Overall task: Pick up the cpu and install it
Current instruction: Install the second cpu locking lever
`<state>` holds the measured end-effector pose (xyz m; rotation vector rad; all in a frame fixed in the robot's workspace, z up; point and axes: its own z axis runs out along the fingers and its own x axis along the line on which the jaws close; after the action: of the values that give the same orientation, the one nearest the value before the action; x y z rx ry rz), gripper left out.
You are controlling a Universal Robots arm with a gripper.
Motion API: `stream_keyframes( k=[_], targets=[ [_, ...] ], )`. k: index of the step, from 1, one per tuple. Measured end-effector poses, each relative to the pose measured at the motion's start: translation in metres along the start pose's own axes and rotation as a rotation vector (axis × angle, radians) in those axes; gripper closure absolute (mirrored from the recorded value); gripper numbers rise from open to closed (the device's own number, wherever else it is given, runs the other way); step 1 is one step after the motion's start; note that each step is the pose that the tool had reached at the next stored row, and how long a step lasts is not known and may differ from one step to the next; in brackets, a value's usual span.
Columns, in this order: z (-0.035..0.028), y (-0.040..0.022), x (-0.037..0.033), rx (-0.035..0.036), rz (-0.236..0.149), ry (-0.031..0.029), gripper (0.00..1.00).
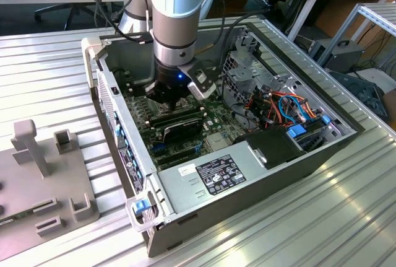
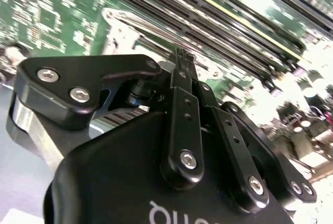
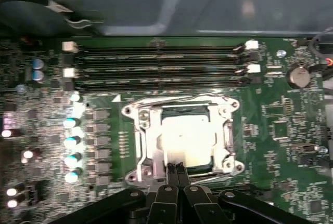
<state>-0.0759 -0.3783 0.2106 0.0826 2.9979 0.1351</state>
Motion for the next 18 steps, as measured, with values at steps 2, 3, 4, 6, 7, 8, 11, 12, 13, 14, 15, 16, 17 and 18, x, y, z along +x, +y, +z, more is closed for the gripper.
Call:
stream_keyframes(
  k=[2,3,4,6,7,8,11,12,13,14,15,16,17,18],
  targets=[
    [0.0003,0.001,-0.0015,0.0002,0.0,0.0001,0.89],
    [0.0005,0.0035,-0.0016,0.0009,0.0,-0.0001,0.89],
    [0.0006,0.006,-0.0014,0.0012,0.0,0.0,0.89],
    [-0.0018,0.0136,-0.0014,0.0015,0.0,-0.0001,0.89],
    [-0.0048,0.0167,-0.0017,0.002,0.0,-0.0001,0.89],
    [-0.0084,0.0185,-0.002,0.0028,0.0,0.0,0.89],
    [-0.0207,0.0222,-0.0036,0.005,-0.001,-0.0002,0.89],
    [-0.0283,0.0237,-0.0047,0.0067,-0.001,-0.0002,0.89],
    [-0.0343,0.0247,-0.0055,0.0081,-0.001,-0.0003,0.89],
    [-0.0413,0.0256,-0.0065,0.0098,-0.002,-0.0004,0.89],
    [-0.0448,0.0259,-0.0069,0.0105,-0.002,-0.0004,0.89],
    [-0.0482,0.0263,-0.0074,0.0108,-0.002,-0.0005,0.89],
    [-0.0504,0.0265,-0.0077,0.0112,-0.002,-0.0004,0.89],
    [-0.0507,0.0266,-0.0078,0.0112,-0.002,-0.0005,0.89]
  ],
)
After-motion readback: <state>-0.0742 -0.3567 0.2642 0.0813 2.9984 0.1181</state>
